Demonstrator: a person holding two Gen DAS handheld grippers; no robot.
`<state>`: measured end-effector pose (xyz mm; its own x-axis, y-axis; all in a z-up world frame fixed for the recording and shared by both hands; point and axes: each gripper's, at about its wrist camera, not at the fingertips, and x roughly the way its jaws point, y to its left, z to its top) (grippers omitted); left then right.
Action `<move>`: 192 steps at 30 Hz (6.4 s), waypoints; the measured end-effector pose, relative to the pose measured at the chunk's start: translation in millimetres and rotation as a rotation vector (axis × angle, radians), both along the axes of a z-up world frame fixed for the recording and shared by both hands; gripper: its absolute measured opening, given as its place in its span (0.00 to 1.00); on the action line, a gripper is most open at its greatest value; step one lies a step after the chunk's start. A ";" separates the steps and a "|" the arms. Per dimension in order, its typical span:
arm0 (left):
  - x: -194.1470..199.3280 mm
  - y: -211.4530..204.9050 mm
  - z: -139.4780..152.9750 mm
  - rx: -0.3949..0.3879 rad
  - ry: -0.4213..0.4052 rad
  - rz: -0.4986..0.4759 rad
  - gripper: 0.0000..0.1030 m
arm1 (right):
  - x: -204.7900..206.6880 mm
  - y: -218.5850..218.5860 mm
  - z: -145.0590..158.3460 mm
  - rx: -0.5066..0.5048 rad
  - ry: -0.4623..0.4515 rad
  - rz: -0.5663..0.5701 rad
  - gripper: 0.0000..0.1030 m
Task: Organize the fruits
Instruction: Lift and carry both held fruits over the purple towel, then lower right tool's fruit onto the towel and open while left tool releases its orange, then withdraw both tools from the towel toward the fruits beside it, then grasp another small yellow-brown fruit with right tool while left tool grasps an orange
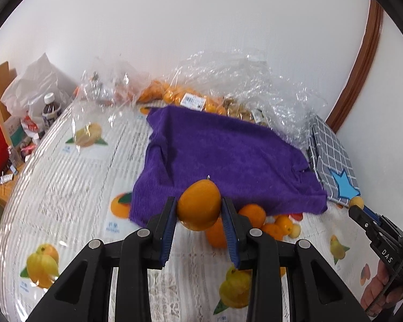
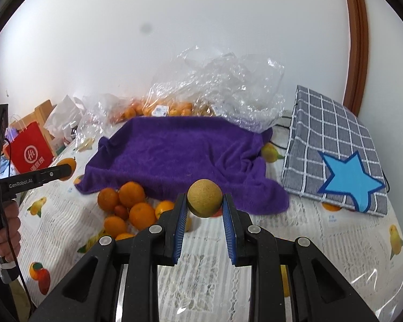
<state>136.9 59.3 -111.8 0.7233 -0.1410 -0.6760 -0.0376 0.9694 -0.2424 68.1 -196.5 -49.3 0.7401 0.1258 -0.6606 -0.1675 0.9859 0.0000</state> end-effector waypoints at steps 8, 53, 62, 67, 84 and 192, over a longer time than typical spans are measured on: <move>27.9 0.4 17.3 0.013 -0.026 -0.011 0.31 | 26.3 -1.2 13.2 0.004 -0.020 -0.021 0.26; 174.9 -29.4 -40.9 0.009 0.126 -0.046 0.31 | 178.7 -10.3 -71.4 -0.007 0.133 -0.052 0.26; 183.1 -28.2 -54.2 0.007 0.165 -0.046 0.31 | 187.2 -11.7 -87.6 -0.003 0.171 -0.051 0.26; 185.7 -27.3 -57.2 0.008 0.174 -0.048 0.31 | 191.3 -9.6 -93.6 -0.016 0.177 -0.052 0.26; 188.5 -28.4 -62.9 0.003 0.195 -0.053 0.31 | 183.3 -10.7 -86.3 -0.001 0.179 -0.059 0.47; 18.2 -19.4 -71.6 -0.126 0.046 -0.151 0.41 | 23.2 -8.6 -87.0 -0.032 0.164 0.018 0.24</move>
<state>155.1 39.8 -183.4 0.6560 -0.3313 -0.6782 0.0924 0.9270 -0.3634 91.3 -205.2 -136.3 0.6195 0.1149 -0.7766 -0.1859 0.9826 -0.0028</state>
